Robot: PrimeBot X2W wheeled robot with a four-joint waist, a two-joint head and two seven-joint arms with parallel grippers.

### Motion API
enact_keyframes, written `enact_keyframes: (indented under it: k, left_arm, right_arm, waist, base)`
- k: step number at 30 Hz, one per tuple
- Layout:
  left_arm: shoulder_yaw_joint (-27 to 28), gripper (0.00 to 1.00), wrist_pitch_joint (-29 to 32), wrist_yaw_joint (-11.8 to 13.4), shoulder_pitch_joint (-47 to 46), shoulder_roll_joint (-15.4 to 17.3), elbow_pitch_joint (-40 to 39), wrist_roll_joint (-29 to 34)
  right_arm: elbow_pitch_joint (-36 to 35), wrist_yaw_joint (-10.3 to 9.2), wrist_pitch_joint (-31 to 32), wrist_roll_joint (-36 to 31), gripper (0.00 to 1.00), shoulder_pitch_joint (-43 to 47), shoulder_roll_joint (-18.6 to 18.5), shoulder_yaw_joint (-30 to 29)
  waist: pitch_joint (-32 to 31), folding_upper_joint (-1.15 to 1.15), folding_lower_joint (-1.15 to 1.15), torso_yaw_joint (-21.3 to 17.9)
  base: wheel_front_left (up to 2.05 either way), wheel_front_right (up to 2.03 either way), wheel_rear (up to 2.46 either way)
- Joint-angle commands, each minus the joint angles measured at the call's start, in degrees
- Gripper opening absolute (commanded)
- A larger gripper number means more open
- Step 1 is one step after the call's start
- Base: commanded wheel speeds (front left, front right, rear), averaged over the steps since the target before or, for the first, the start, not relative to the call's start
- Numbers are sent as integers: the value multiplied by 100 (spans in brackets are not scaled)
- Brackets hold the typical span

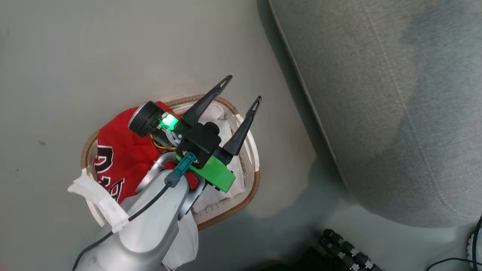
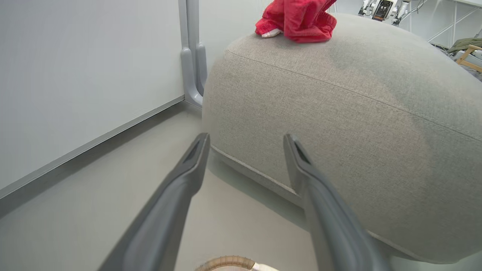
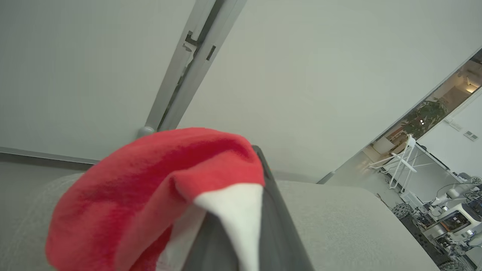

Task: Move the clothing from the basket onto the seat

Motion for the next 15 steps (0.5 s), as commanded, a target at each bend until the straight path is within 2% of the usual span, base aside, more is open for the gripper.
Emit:
enact_keyframes:
  k: [1,10,11,12,13,14,15]
  left_arm:
    - [23,100,1,26,-126,39,-22,49]
    - [143,100,0,60,12,90,36,-37]
    - [151,100,0,58,42,80,48,-46]
    - [159,100,1,58,74,63,61,-57]
    - [169,100,1,57,97,50,72,-72]
    - [178,100,1,55,118,31,74,-85]
    - [191,100,0,52,141,21,76,-101]
  right_arm:
    - [55,-7,-5,-12,0,105,10,-38]
    - [69,-7,-5,18,0,670,233,-24]
    - [69,-7,-5,11,20,744,262,-42]
    - [77,-7,-5,15,34,832,295,-59]
    - [64,-7,-5,12,76,888,321,-58]
    - [38,-7,-5,28,100,968,332,-60]
    - [19,-7,-5,35,100,1047,338,-63]
  waist:
    - [385,0,-1,229]
    - [286,0,-1,96]
    - [250,0,-1,81]
    - [199,0,-1,67]
    - [151,0,-1,56]
    - [95,0,-1,47]
    - [38,0,-1,39]
  base:
    - [0,0,0]
    - [0,0,0]
    - [0,0,0]
    - [0,0,0]
    - [0,0,0]
    - [0,0,0]
    - [0,0,0]
